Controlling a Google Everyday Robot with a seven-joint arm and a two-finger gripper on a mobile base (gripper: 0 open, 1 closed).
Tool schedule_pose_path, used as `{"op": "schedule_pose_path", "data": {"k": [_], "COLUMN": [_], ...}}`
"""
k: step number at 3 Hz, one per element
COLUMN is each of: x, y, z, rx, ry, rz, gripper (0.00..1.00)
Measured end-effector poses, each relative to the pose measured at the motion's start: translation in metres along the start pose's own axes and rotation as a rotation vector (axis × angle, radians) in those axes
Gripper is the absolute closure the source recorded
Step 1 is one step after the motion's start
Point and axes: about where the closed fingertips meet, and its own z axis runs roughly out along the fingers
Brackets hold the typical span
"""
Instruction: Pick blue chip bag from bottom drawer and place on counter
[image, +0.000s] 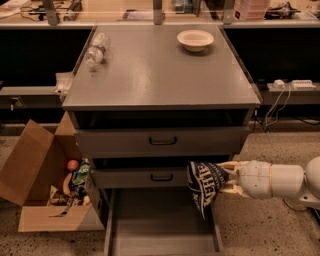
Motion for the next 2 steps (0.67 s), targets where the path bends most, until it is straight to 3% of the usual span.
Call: {"op": "schedule_pose_path", "data": {"k": [1,2], "x": [-0.02,-0.06], "y": [-0.043,-0.125], "z": [-0.02,-0.064], "rx": [0.061,0.189], "ry": [-0.005,0.006], "rz": [-0.015,-0.058], "gripper": [1.0,1.0]}}
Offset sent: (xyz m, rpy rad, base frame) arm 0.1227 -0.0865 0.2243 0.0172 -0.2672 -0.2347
